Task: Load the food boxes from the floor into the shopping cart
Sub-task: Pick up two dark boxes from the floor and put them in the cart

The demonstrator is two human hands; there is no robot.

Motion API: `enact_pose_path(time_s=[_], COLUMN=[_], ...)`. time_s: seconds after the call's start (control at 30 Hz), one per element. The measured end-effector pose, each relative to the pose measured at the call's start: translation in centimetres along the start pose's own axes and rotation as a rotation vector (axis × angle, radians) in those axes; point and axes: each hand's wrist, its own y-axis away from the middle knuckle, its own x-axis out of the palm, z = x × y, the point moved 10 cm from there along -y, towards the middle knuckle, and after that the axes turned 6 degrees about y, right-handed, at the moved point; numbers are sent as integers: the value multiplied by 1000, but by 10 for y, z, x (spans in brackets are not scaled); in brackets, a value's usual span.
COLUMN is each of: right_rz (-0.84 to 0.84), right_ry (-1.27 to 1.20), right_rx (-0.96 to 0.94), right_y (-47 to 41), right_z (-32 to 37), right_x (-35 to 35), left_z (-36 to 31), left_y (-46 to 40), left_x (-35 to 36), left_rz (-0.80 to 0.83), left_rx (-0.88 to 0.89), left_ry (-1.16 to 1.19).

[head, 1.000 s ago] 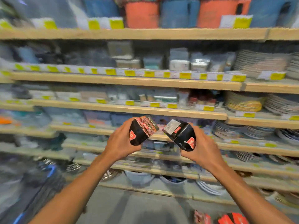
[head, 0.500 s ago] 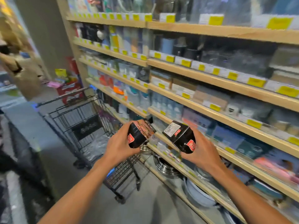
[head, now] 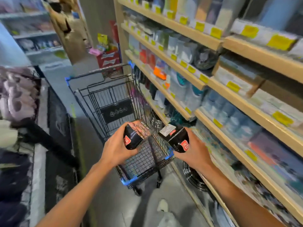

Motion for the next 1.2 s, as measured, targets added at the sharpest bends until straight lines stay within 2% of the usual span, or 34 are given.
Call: enact_pose_path(time_s=[0.2,0.3,0.5,0.8,1.1,1.2], right_rz=[175,299,430,574,585,572], right_ry=[-65,-55,-24,57,115,57], right_rx=[49,74,194,387,439,528], right_y=[-117,-153,-207,-210,-199,-200], right_z=[-17,-26,-56,-116,-156,-166], right_x=[89,140,250,381,421,430], left_z=[64,103,182,273,303,303], left_y=[-84,-116,-153,-172,-165,-160], left_x=[26,42,73,139,175,186], left_rz=[-27,-37,-17,146,184,171], left_rx=[-157,-224,-301,-364,-446,-481], left_ry=[9,1,21,30,63,114])
